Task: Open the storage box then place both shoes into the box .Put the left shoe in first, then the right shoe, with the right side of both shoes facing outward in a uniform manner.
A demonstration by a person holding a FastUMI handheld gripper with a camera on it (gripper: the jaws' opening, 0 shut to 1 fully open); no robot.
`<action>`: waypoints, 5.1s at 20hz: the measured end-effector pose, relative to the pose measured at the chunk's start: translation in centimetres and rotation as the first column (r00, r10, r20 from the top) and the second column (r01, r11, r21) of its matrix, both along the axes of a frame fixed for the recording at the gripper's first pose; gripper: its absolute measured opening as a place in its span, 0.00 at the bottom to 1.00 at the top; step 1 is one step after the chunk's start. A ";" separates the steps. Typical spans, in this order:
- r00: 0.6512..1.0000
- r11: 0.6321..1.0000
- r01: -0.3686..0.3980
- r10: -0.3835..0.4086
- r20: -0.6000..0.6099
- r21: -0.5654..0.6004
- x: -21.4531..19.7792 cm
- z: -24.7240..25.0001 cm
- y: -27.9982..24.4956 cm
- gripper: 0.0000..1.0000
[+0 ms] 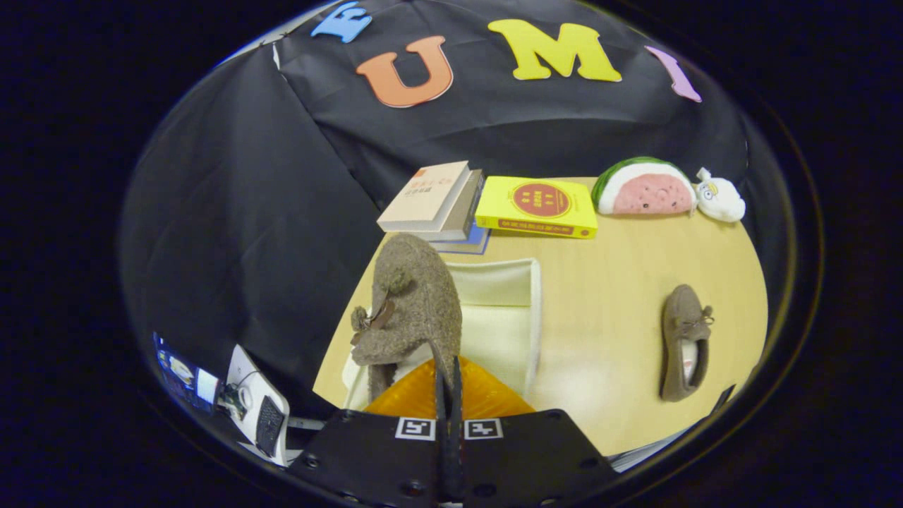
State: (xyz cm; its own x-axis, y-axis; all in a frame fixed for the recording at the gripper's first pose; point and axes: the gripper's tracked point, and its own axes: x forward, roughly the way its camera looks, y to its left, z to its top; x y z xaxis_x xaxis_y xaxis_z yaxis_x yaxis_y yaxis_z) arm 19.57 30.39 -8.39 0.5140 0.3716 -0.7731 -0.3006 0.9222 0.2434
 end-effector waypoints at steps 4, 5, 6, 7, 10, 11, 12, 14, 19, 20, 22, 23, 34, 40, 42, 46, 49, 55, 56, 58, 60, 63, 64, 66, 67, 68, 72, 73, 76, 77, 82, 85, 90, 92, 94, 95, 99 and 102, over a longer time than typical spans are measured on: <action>0.996 0.997 0.081 -0.082 -0.023 -0.009 1.8 -4.2 1.9 0.00; 0.995 0.996 0.092 -0.092 -0.038 -0.016 1.9 -5.4 2.4 0.00; 0.994 0.996 0.088 -0.089 -0.059 -0.028 1.8 -6.7 2.9 0.00; 0.993 0.996 0.086 -0.089 -0.075 -0.036 1.7 -7.8 3.4 0.00; 0.991 0.993 0.081 -0.089 -0.096 -0.087 1.9 -9.9 3.9 0.00; 0.991 0.992 0.081 -0.091 -0.098 -0.101 1.9 -10.4 3.8 0.00; 0.991 0.992 0.070 -0.082 -0.109 -0.106 1.7 -10.9 4.1 0.00; 0.987 0.993 0.047 -0.063 -0.151 -0.111 1.2 -12.9 4.5 0.00; 0.983 0.994 0.016 -0.036 -0.180 -0.111 1.1 -14.2 4.6 0.13; 0.985 0.995 0.004 -0.021 -0.169 -0.097 1.1 -13.6 4.8 0.25; 0.992 0.994 -0.013 0.000 -0.124 -0.104 1.2 -12.3 4.5 0.49; 0.995 0.993 -0.015 0.003 -0.102 -0.113 1.1 -11.7 4.1 0.61; 1.000 0.995 0.008 -0.009 -0.013 -0.098 -1.4 -3.9 -1.8 0.96; 0.997 0.993 0.057 -0.052 0.053 -0.106 -1.1 -0.3 -8.3 0.96; 0.995 0.990 0.080 -0.072 0.067 -0.118 -0.8 0.2 -10.9 0.96; 0.987 0.976 0.141 -0.126 0.096 -0.166 0.3 0.5 -17.2 0.96; 0.979 0.957 0.194 -0.175 0.106 -0.215 1.2 -0.4 -22.1 0.96; 0.968 0.927 0.252 -0.247 0.054 -0.277 3.2 -4.8 -30.2 0.96; 0.966 0.922 0.257 -0.256 0.041 -0.290 3.4 -5.6 -31.5 0.96; 0.960 0.913 0.273 -0.278 0.027 -0.304 4.1 -7.0 -33.7 0.96; 0.955 0.904 0.283 -0.297 0.007 -0.320 4.7 -8.7 -35.7 0.92; 0.948 0.896 0.288 -0.316 -0.032 -0.339 5.7 -11.4 -38.4 0.86; 0.943 0.892 0.290 -0.327 -0.054 -0.347 6.2 -12.1 -39.2 0.87; 0.937 0.892 0.276 -0.332 -0.105 -0.357 6.3 -14.5 -40.0 0.76; 0.938 0.901 0.264 -0.323 -0.126 -0.344 6.4 -15.2 -40.0 0.68; 0.941 0.912 0.252 -0.309 -0.137 -0.324 6.5 -15.4 -39.8 0.65; 0.948 0.927 0.239 -0.286 -0.136 -0.289 6.9 -15.5 -39.3 0.14; 0.947 0.924 0.249 -0.296 -0.128 -0.290 7.2 -15.2 -39.4 0.07; 0.943 0.926 0.262 -0.305 -0.132 -0.273 6.6 -15.0 -39.0 0.00; 0.941 0.925 0.272 -0.314 -0.129 -0.264 6.2 -14.6 -39.0 0.00; 0.940 0.925 0.301 -0.328 -0.090 -0.234 3.9 -11.1 -38.0 0.00; 0.942 0.926 0.311 -0.331 -0.061 -0.211 2.5 -8.7 -36.7 0.00; 0.942 0.921 0.327 -0.337 -0.012 -0.211 0.3 -4.9 -34.3 0.00; 0.944 0.923 0.324 -0.329 0.011 -0.210 -0.5 -3.3 -32.7 0.00; 0.946 0.924 0.321 -0.321 0.038 -0.205 -1.1 -1.6 -31.1 0.00; 0.946 0.925 0.323 -0.319 0.053 -0.199 -1.3 -0.6 -30.2 0.00; 0.948 0.935 0.316 -0.303 0.097 -0.164 -1.9 2.3 -26.3 0.00; 0.952 0.945 0.298 -0.285 0.112 -0.135 -1.9 3.6 -22.9 0.00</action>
